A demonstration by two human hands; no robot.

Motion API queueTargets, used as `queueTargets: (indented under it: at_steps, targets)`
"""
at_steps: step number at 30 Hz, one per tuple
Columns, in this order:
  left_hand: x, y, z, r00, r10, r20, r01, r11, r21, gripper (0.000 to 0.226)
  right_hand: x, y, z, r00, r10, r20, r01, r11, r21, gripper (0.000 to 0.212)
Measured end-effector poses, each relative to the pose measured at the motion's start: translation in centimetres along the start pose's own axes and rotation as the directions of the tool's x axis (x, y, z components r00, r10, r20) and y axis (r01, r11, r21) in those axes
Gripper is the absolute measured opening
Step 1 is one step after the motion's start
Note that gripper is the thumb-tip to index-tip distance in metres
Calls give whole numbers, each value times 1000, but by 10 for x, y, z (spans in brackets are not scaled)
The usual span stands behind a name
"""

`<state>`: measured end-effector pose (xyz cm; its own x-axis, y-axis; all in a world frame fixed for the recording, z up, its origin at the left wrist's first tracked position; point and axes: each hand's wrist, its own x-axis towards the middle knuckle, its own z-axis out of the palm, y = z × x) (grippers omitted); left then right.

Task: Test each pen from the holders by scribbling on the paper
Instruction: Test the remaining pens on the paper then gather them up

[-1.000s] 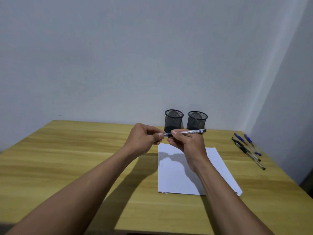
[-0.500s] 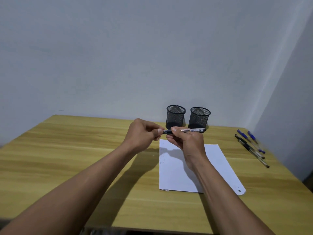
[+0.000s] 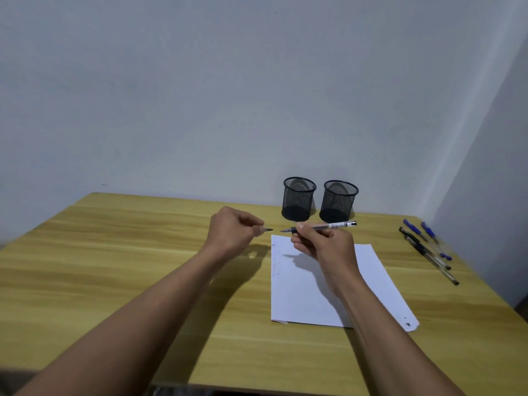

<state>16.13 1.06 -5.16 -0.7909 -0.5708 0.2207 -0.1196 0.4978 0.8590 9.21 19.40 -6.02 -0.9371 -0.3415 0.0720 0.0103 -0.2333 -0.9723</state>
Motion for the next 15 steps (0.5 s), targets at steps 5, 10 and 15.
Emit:
queueTargets:
  at_steps: [5, 10, 15]
  targets:
    - [2, -25, 17, 990, -77, -122, 105, 964, 245, 4, -10, 5, -10, 1000, -6, 5, 7, 984, -180, 16]
    - [-1, -31, 31, 982, -103, -159, 145, 947, 286, 17, -20, 17, -9, 996, 32, 78, -13, 971, -237, 15]
    - [-15, -31, 18, 987, -84, -133, 118, 955, 271, 39, -27, 28, -12, 990, 44, 137, -8, 968, -251, 15]
